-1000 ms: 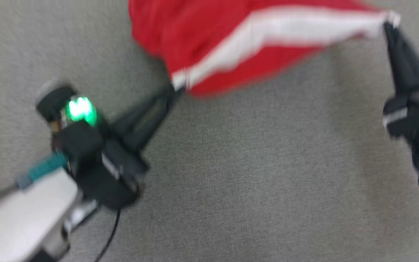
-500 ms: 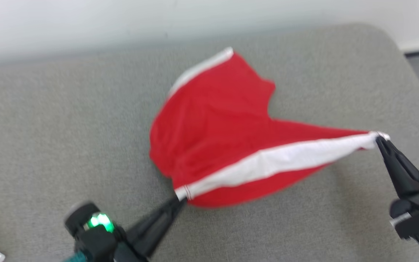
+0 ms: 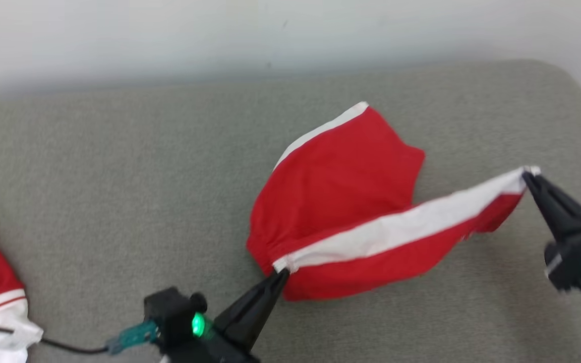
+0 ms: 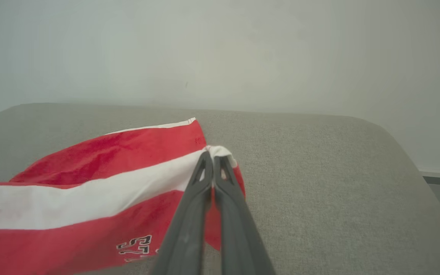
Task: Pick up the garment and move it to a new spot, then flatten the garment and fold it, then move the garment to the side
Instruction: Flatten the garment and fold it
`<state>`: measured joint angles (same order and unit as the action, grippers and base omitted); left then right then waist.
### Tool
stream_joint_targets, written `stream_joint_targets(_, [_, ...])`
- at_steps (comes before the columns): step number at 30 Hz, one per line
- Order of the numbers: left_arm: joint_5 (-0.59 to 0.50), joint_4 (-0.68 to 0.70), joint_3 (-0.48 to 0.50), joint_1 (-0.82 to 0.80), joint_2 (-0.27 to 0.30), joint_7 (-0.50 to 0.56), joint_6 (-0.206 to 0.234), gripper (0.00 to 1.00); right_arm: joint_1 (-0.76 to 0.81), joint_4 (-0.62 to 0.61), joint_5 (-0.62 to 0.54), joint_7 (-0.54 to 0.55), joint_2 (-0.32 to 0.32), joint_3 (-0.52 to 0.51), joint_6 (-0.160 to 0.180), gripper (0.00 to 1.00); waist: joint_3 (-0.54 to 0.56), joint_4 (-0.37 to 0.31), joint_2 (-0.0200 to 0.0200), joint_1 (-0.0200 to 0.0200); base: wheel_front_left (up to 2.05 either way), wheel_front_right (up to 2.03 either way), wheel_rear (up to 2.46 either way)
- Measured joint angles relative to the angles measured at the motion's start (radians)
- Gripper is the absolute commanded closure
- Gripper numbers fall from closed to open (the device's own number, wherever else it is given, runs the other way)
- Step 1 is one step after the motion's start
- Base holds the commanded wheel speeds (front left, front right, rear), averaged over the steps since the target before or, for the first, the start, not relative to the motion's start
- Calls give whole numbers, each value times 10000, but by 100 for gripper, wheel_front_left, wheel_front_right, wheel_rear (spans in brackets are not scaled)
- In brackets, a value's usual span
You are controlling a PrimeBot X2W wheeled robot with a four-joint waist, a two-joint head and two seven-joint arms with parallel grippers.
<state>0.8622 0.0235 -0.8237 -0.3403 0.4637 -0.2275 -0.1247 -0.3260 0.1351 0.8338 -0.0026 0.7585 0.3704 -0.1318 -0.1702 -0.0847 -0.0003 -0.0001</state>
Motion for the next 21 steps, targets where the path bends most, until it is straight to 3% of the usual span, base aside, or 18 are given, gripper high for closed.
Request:
stream_joint_targets(9, [577,-1962,899,-1044,-1544,-222,194,100,-3213,1988,-259,915,-800,936,0,100,-926,814,3,3,0,0,0])
stream_joint_targets(21, [527,-2805,1427,-1627,-2259,-316,190,100,-6115,4299,-65,520,-1141,2631,0,100,-1997,1810,4,3,0,0,0])
